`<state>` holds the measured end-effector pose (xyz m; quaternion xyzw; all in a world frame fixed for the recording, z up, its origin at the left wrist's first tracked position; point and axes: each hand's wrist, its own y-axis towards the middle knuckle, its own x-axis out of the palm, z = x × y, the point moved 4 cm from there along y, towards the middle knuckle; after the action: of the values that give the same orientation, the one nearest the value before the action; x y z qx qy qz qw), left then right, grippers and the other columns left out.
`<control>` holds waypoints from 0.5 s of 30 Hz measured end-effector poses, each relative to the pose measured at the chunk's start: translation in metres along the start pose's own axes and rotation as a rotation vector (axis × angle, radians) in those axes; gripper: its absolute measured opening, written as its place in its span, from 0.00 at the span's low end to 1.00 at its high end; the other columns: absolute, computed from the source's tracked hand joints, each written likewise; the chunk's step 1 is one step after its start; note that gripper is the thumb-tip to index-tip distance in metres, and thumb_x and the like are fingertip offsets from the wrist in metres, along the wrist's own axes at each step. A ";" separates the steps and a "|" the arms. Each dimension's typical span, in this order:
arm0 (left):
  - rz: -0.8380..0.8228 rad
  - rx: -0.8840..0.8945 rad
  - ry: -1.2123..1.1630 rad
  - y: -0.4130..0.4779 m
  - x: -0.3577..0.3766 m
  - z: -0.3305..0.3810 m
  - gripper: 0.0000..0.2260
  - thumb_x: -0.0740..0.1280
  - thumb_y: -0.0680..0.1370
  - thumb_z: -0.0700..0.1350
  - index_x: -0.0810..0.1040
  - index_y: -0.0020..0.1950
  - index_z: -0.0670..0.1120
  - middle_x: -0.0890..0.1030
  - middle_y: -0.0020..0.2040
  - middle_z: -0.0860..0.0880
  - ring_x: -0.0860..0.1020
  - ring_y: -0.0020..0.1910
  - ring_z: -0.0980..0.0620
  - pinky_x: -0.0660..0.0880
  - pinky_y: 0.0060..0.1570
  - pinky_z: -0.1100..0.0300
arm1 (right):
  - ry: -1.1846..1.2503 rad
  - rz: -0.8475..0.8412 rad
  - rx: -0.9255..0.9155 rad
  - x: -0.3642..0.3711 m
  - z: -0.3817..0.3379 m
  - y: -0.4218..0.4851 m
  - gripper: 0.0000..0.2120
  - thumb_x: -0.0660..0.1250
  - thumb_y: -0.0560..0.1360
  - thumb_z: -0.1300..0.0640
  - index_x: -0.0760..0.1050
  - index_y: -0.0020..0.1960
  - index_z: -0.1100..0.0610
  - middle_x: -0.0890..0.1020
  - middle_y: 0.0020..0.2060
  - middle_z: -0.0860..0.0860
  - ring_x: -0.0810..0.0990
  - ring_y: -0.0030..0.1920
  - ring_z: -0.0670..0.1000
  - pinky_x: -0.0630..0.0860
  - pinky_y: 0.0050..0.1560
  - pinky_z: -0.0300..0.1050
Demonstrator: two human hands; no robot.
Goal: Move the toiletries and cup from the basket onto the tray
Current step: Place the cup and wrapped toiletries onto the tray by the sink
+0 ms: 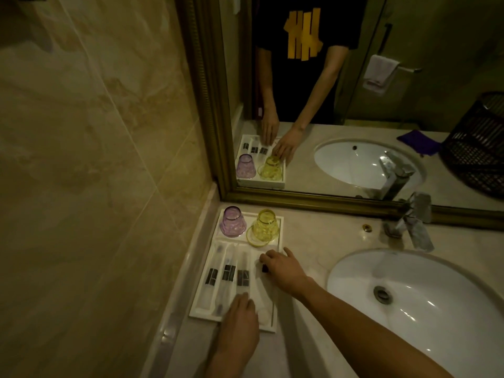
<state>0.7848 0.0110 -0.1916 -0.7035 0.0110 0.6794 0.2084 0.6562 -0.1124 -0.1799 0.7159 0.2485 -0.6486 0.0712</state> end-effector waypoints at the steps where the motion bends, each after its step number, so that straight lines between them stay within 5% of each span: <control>1: -0.020 0.056 0.061 0.002 0.005 0.001 0.20 0.56 0.80 0.43 0.70 0.70 0.36 0.67 0.73 0.36 0.59 0.74 0.38 0.50 0.75 0.45 | 0.000 -0.001 -0.001 0.000 0.000 0.000 0.17 0.62 0.80 0.56 0.70 0.68 0.54 0.76 0.63 0.56 0.78 0.62 0.60 0.55 0.76 0.61; 6: -0.026 0.083 0.162 0.003 0.002 -0.001 0.20 0.55 0.81 0.44 0.68 0.71 0.35 0.66 0.74 0.38 0.59 0.75 0.42 0.46 0.75 0.54 | 0.006 0.007 -0.006 -0.002 0.001 0.001 0.16 0.60 0.81 0.57 0.72 0.68 0.55 0.77 0.63 0.58 0.78 0.62 0.61 0.55 0.77 0.62; 10: -0.032 0.153 0.193 -0.003 0.000 0.001 0.20 0.53 0.83 0.45 0.71 0.68 0.34 0.70 0.70 0.34 0.61 0.73 0.38 0.48 0.74 0.47 | 0.006 0.003 -0.018 -0.003 0.002 0.000 0.17 0.60 0.80 0.59 0.71 0.68 0.56 0.76 0.64 0.58 0.78 0.62 0.61 0.54 0.77 0.61; 15: 0.034 0.048 -0.062 -0.011 -0.021 0.006 0.22 0.52 0.83 0.45 0.61 0.76 0.39 0.58 0.78 0.41 0.52 0.78 0.45 0.46 0.76 0.54 | 0.000 -0.001 -0.033 -0.004 0.001 0.001 0.17 0.61 0.79 0.60 0.71 0.68 0.55 0.76 0.64 0.57 0.78 0.62 0.61 0.55 0.77 0.61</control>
<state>0.7804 0.0170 -0.1680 -0.6766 0.0327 0.7039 0.2136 0.6552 -0.1148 -0.1761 0.7144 0.2593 -0.6446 0.0828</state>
